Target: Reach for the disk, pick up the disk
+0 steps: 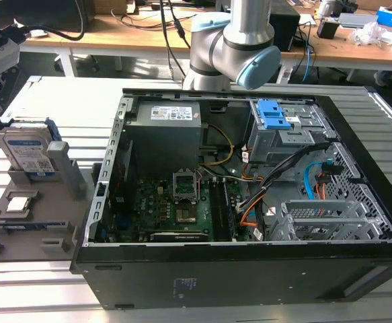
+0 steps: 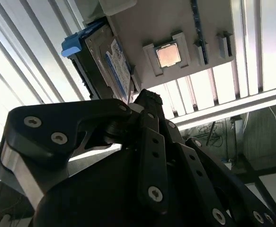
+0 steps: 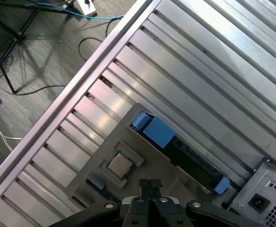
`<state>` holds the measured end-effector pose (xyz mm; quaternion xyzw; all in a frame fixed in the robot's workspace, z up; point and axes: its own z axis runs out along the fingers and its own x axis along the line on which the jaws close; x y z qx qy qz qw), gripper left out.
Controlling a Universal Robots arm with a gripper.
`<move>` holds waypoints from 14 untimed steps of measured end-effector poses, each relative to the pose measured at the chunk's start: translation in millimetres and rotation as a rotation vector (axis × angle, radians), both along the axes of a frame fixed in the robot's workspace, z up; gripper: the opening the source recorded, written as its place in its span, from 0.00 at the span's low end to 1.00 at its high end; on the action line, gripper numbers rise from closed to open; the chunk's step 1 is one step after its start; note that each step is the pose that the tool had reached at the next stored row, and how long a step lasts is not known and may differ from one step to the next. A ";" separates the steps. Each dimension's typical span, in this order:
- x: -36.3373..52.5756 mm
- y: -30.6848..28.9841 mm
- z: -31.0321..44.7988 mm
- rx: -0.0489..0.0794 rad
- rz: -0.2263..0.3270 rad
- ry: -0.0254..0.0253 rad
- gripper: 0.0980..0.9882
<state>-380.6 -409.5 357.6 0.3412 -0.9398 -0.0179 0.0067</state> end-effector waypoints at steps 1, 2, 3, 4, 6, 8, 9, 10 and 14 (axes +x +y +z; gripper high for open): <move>0.0 0.0 0.0 0.000 0.012 0.0000 0.00; 0.0 0.0 0.0 0.000 0.022 0.0001 0.00; 0.0 0.0 0.0 0.000 0.033 0.0000 0.00; 0.0 0.0 0.0 0.000 0.041 0.0000 0.00; 0.0 0.0 0.0 0.000 0.073 0.0000 0.00; 0.0 0.0 0.0 0.000 0.090 0.0000 0.00; 0.0 0.0 0.0 0.000 0.104 0.0000 0.00; 0.0 0.0 0.0 0.000 0.114 0.0000 0.00; 0.0 0.0 0.0 0.000 0.157 0.0000 0.00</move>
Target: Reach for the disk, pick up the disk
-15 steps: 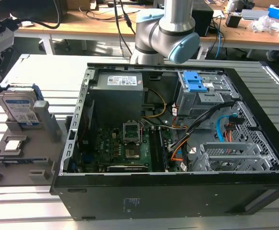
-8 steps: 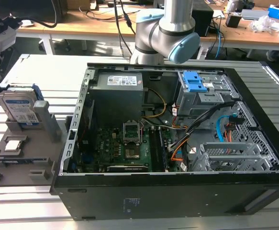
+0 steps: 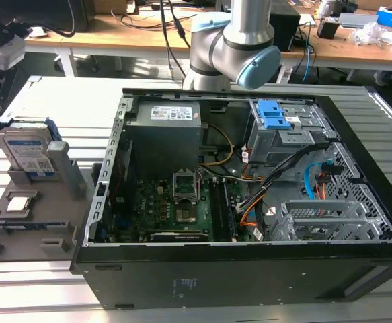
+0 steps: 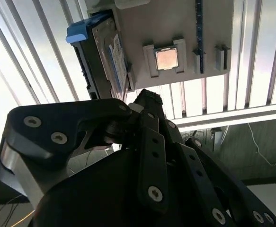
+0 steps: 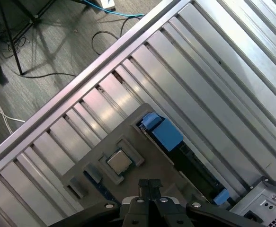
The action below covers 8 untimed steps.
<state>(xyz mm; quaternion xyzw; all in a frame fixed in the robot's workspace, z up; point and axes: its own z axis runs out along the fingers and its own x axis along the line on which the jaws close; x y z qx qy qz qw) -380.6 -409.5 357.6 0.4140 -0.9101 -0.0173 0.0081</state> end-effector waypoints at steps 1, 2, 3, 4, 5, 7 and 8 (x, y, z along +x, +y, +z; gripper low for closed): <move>0.0 0.0 0.1 0.000 0.018 0.0001 0.00; 0.0 0.0 0.0 0.000 0.026 0.0001 0.00; 0.0 0.0 0.0 0.000 0.040 0.0001 0.00; 0.0 0.0 0.0 0.000 0.053 0.0000 0.00; 0.0 0.0 0.0 0.000 0.067 0.0000 0.00; 0.0 0.0 0.0 0.000 0.101 0.0000 0.00; 0.0 0.0 0.0 0.000 0.110 0.0001 0.00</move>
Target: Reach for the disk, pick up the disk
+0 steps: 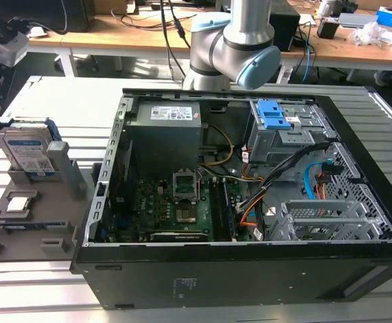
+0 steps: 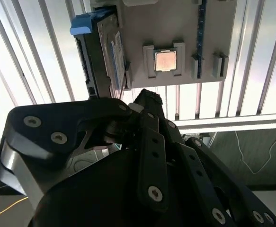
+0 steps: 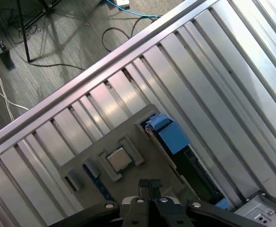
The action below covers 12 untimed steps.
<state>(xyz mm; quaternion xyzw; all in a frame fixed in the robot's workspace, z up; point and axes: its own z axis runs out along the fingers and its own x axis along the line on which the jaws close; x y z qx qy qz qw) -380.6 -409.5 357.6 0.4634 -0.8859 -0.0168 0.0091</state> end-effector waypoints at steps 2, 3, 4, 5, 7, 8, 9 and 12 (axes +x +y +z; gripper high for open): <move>0.0 0.0 0.0 0.000 0.025 -0.0001 0.00; 0.0 0.0 0.0 0.000 0.039 0.0000 0.00; 0.0 0.0 0.0 0.000 0.050 0.0000 0.00; 0.0 0.0 0.0 0.000 0.059 0.0000 0.00; 0.0 0.0 0.0 0.000 0.081 0.0000 0.00; 0.0 0.0 0.0 0.000 0.103 0.0000 0.00; 0.0 0.0 0.0 0.000 0.113 0.0000 0.00; 0.0 0.0 0.0 0.000 0.152 0.0000 0.00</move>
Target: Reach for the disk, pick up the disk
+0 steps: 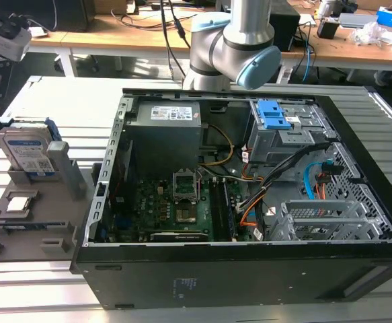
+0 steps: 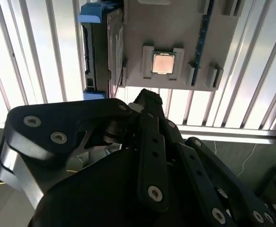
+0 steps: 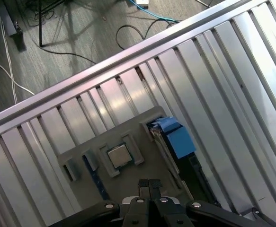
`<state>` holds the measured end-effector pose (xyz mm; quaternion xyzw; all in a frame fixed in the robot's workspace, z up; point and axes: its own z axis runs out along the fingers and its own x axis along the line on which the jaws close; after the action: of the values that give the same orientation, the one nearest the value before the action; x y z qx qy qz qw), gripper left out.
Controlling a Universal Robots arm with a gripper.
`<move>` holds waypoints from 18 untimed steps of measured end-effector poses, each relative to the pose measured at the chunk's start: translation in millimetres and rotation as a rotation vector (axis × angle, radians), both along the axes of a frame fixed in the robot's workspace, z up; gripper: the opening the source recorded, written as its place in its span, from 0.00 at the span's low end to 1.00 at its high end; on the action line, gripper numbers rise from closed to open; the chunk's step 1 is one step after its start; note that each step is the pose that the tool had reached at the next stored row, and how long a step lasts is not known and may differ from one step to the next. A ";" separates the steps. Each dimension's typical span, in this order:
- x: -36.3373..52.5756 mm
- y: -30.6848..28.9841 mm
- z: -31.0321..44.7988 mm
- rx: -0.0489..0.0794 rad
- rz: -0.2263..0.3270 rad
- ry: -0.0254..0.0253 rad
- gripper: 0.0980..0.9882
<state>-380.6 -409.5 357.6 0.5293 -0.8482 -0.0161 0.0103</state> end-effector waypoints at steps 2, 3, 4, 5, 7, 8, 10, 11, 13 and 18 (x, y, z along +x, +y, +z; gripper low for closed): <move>0.0 0.0 0.0 0.000 0.031 0.0000 0.00; 0.0 0.0 0.0 0.000 0.046 0.0000 0.00; 0.0 0.0 0.0 0.000 0.063 0.0000 0.00; 0.0 0.0 0.0 0.000 0.078 0.0000 0.00; 0.0 0.0 0.0 0.000 0.098 0.0000 0.00; 0.0 0.0 0.0 0.000 0.113 0.0000 0.00; 0.0 0.0 0.0 0.000 0.133 -0.0001 0.00; 0.0 0.0 0.0 0.000 0.147 0.0000 0.00; 0.0 0.0 0.0 0.000 0.180 0.0000 0.00; 0.0 0.0 0.0 0.000 0.231 0.0000 0.00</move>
<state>-380.6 -409.5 357.6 0.6233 -0.7817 -0.0148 0.0121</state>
